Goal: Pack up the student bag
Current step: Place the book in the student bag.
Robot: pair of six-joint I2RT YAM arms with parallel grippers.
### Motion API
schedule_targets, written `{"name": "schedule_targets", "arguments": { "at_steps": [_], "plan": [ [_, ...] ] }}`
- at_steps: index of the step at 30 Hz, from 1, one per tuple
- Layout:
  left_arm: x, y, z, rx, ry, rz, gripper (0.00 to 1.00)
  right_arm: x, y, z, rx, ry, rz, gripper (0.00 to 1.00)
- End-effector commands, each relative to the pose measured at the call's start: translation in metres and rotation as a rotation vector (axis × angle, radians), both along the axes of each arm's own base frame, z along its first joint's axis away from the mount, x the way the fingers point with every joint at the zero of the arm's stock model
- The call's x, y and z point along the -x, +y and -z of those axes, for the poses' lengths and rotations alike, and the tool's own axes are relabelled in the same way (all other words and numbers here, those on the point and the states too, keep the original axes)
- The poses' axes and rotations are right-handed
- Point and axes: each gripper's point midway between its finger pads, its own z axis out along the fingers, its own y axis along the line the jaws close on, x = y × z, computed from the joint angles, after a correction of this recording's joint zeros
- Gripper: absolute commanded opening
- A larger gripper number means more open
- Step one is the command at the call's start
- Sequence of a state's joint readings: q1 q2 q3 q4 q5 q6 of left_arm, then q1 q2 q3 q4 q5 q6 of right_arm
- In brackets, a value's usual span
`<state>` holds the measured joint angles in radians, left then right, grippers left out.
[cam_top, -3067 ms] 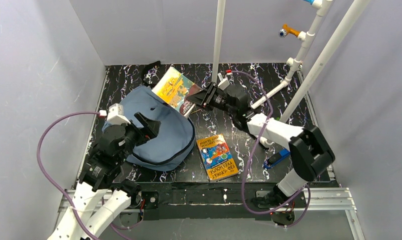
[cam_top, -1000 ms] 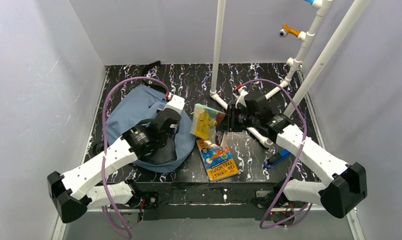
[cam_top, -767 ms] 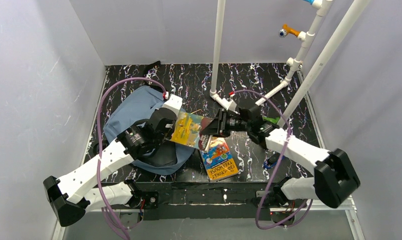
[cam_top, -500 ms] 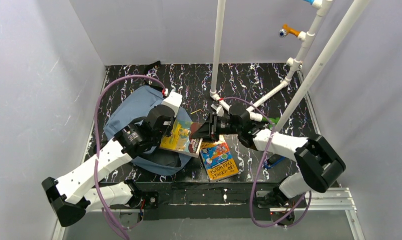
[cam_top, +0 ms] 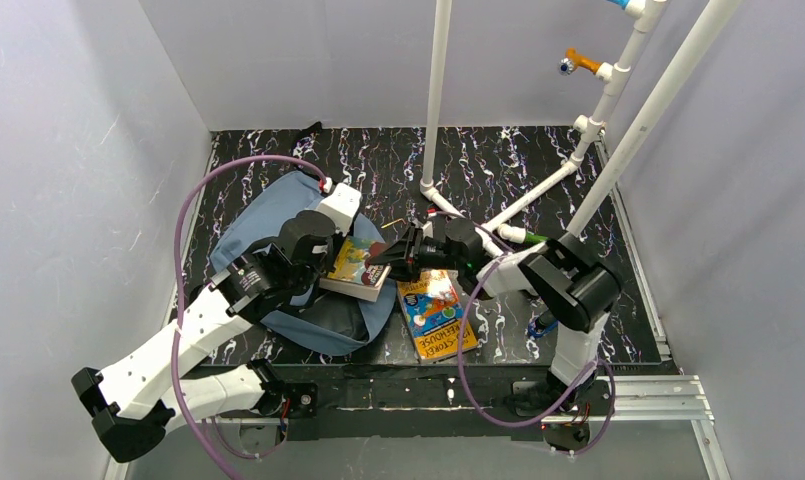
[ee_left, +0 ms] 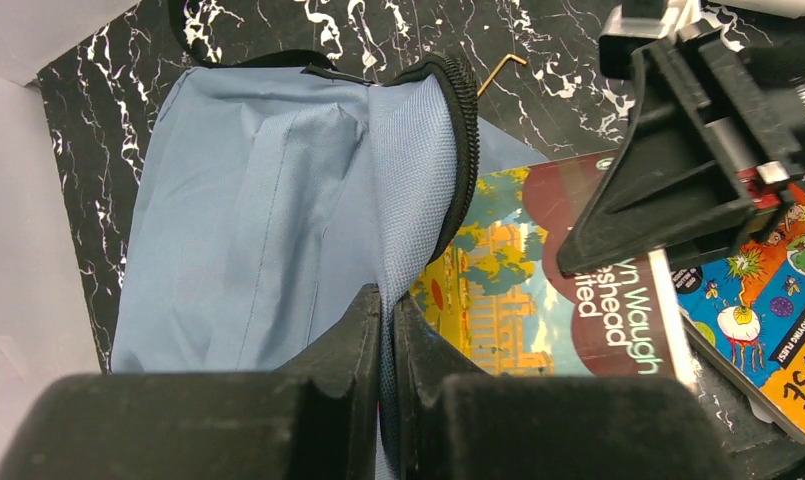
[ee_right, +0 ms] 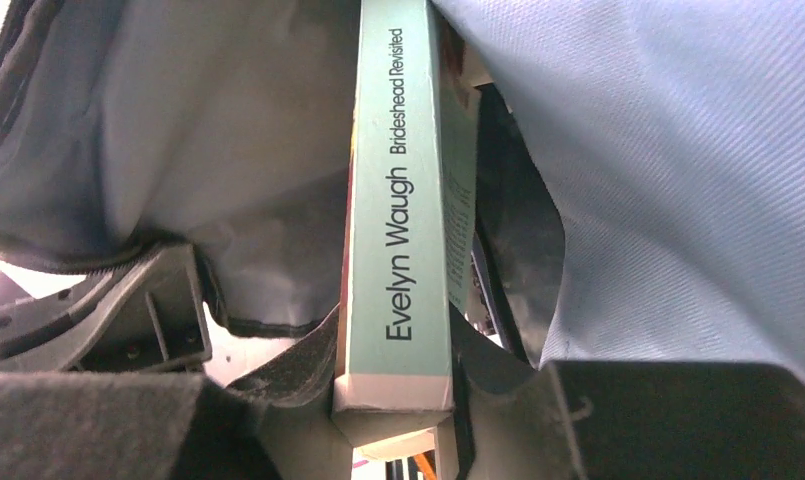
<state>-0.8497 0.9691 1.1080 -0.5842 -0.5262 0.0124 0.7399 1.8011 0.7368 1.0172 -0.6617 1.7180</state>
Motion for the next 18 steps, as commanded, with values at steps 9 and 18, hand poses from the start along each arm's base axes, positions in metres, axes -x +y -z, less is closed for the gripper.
{"name": "schedule_targets", "arguments": {
  "at_steps": [9,18],
  "plan": [
    [0.002,-0.008,-0.035,0.126,-0.092,0.036,0.0,-0.063,-0.025,-0.019,-0.145,-0.099,0.209,0.01],
    [0.003,-0.011,-0.04,0.152,-0.088,0.038,0.0,-0.061,0.001,-0.019,0.005,-0.095,0.14,0.01]
  ]
}}
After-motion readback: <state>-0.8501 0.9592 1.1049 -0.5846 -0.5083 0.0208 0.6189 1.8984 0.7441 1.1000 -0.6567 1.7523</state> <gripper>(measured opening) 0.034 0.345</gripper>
